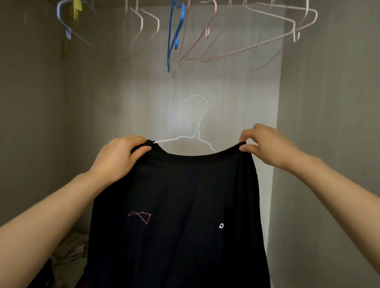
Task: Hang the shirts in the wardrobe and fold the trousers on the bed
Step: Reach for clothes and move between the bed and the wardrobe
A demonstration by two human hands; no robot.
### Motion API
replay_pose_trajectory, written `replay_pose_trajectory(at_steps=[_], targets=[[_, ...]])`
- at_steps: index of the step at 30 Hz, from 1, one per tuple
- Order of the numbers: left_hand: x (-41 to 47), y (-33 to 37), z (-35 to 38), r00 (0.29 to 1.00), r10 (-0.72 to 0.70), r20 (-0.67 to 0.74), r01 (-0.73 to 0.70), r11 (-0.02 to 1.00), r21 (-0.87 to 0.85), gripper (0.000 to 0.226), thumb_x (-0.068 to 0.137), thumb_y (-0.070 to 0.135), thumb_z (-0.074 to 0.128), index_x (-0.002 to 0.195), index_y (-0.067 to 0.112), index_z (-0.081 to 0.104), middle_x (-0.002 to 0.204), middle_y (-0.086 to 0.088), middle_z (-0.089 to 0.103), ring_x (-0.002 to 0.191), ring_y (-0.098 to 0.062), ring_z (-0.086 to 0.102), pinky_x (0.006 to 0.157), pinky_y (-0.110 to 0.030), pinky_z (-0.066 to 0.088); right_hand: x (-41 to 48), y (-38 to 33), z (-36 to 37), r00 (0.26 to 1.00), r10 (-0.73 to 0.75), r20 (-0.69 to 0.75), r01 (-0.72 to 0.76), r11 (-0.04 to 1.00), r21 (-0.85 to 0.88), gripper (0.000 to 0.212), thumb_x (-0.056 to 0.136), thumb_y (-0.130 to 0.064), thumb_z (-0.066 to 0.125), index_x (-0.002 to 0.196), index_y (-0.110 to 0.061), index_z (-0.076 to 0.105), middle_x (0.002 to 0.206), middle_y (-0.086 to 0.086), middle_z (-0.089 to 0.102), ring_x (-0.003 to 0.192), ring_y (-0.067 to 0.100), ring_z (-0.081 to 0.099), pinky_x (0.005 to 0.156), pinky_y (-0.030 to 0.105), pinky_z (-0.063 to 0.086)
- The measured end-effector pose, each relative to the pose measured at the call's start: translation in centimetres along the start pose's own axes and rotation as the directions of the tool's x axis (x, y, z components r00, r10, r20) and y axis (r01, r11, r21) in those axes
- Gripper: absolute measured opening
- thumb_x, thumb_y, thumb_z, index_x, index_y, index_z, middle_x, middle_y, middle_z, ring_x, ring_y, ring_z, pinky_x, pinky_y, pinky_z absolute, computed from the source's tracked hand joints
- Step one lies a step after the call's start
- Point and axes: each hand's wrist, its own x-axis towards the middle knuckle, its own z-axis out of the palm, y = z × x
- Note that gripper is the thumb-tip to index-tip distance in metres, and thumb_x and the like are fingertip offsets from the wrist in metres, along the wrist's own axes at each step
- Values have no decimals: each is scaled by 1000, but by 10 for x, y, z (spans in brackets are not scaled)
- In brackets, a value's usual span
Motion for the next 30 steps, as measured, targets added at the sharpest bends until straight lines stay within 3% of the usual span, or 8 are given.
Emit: replay_pose_trajectory(at_steps=[5, 10, 13, 18, 20, 23, 26, 30], targets=[[3, 15, 7, 999, 46, 15, -46, 999, -26, 16, 98, 38, 55, 96, 31, 69, 89, 16, 63, 84, -17, 60, 75, -39, 48, 0, -34, 7, 954, -79, -291, 107, 991, 81, 14, 103, -30, 38, 106, -20, 48, 85, 3, 54, 74, 26, 52, 64, 38, 45], [5, 9, 2, 994, -96, -47, 88, 985, -149, 27, 98, 40, 55, 71, 35, 55, 70, 17, 56, 64, -9, 52, 59, -33, 38, -4, -29, 28, 983, -120, -137, 159, 933, 322, 6, 104, -28, 37, 104, -29, 43, 91, 2, 53, 79, 13, 51, 68, 24, 38], [4, 4, -3, 986, -158, -58, 143, 969, -200, 25, 97, 43, 56, 76, 31, 58, 62, 11, 53, 60, -14, 50, 57, -33, 38, -10, -18, 32, 998, -62, 5, 51, 858, 512, 7, 102, -31, 43, 104, -30, 36, 73, 0, 54, 53, 2, 46, 53, 13, 40], [5, -1, -10, 978, -199, -58, 179, 950, -255, 23, 97, 44, 56, 79, 32, 63, 64, 11, 58, 65, -17, 55, 63, -38, 44, -15, -1, 21, 981, 24, 194, -136, 799, 586, 36, 92, -35, 64, 89, 1, 65, 71, 11, 59, 66, 14, 52, 61, 23, 40], [6, -1, -9, 980, -182, -79, 164, 967, -194, 26, 97, 45, 54, 76, 30, 59, 64, 9, 57, 64, -17, 54, 58, -36, 41, -15, -1, 18, 985, 21, 172, -114, 828, 550, 34, 94, -29, 63, 79, 1, 66, 74, 17, 62, 66, 15, 53, 65, 28, 43], [8, 5, -6, 986, -128, -104, 125, 992, -36, 35, 100, 45, 48, 73, 22, 52, 63, 3, 54, 64, -22, 54, 57, -37, 42, -14, -13, 20, 997, 2, 77, -31, 925, 380, 41, 99, -27, 53, 60, -12, 49, 56, 0, 46, 53, 9, 40, 53, 20, 32], [13, 9, -9, 992, -119, -34, 122, 987, 105, 40, 102, 46, 39, 77, 18, 54, 78, 1, 55, 79, -28, 56, 74, -43, 45, -14, -20, 22, 1000, -12, 6, 8, 874, 486, 41, 102, -26, 47, 62, -15, 46, 59, -8, 43, 50, 3, 40, 52, 14, 34], [22, 12, -13, 993, -57, 107, -7, 852, 523, 40, 103, 46, 38, 89, 24, 69, 95, 4, 50, 99, -23, 50, 84, -39, 34, -13, -22, 16, 989, -24, -146, 94, 867, 490, 41, 102, -28, 45, 61, -22, 42, 56, -12, 42, 52, 0, 42, 53, 12, 34]])
